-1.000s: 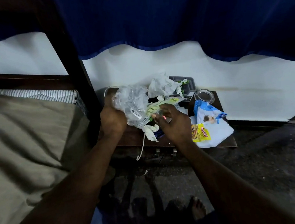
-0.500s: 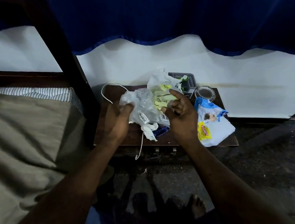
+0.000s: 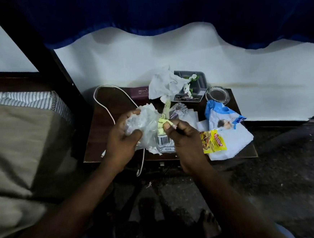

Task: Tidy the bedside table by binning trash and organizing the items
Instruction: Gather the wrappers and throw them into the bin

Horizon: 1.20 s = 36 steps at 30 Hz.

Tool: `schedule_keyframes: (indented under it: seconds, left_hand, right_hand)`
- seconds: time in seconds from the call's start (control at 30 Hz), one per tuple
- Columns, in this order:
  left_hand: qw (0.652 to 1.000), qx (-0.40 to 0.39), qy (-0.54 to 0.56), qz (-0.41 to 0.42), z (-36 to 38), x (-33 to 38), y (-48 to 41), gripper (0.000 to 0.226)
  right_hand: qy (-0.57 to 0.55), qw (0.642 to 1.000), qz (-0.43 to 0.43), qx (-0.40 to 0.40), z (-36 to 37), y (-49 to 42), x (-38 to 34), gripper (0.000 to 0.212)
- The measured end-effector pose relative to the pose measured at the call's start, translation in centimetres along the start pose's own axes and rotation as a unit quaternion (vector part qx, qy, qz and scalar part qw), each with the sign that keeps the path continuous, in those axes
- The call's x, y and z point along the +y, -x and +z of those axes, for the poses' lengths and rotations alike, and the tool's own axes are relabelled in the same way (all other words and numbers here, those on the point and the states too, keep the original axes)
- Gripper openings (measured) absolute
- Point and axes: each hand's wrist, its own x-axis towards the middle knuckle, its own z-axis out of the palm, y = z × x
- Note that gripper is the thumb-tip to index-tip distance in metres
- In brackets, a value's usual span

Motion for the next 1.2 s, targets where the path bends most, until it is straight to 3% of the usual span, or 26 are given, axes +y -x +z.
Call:
schedule_keyframes:
  seconds: [0.07,0.13,0.27,0.47,0.67,0.73,0.83,0.9,0.97,1.1,1.2]
  left_hand:
    - [0.998,0.026,0.051,0.001,0.1,-0.5,-0.5,0.052]
    - [0.996,0.051,0.073,0.017,0.1,-1.6,-0.8,0.05]
    - [0.992,0.053,0.109,0.018,0.9,-3.6,-0.5,0.049]
    - [0.996,0.052,0.058,0.037,1.9,-2.6,-2.0,0.05]
    - [0.995,-0.044,0.073,-0.044,3.8,-2.8,-0.1,0.053]
    - [0.988,-0.063,0.116,-0.083,4.1,-2.8,0.7,0.048]
    - [0.968,-0.108,0.198,-0.114,4.5,-2.1,1.3,0.03]
    - [0.977,-0.134,0.15,-0.076,4.7,-1.8,1.3,0.034]
    - [0.985,-0.135,0.1,-0.037,4.8,-1.4,1.1,0.027]
    - [0.996,-0.081,0.024,0.028,4.9,-1.3,0.7,0.019]
    - [0.998,-0.042,0.003,0.043,4.9,-2.3,0.2,0.03]
  right_hand:
    - [0.037,0.999,-0.024,0.024,-0.4,-0.3,0.8,0.013]
    - [-0.012,1.0,-0.002,0.023,-0.8,-0.1,1.4,0.009]
    - [-0.054,0.995,-0.001,0.085,-1.0,-0.4,2.1,0.021]
    - [-0.054,0.986,-0.048,0.15,-0.1,-2.8,1.9,0.015]
    - [-0.087,0.987,0.001,0.134,0.9,-2.4,2.3,0.026]
    - [-0.095,0.988,0.029,0.122,1.4,-2.1,1.8,0.032]
    - [-0.119,0.988,0.06,0.08,1.5,-2.0,1.5,0.025]
    - [-0.112,0.99,0.063,0.06,1.6,-1.9,1.4,0.022]
    - [-0.096,0.991,0.063,0.068,1.7,-1.8,1.7,0.036]
    - [-0.039,0.99,0.085,0.104,1.3,-1.7,2.5,0.064]
    - [-0.061,0.991,0.111,0.047,1.2,-1.5,2.4,0.061]
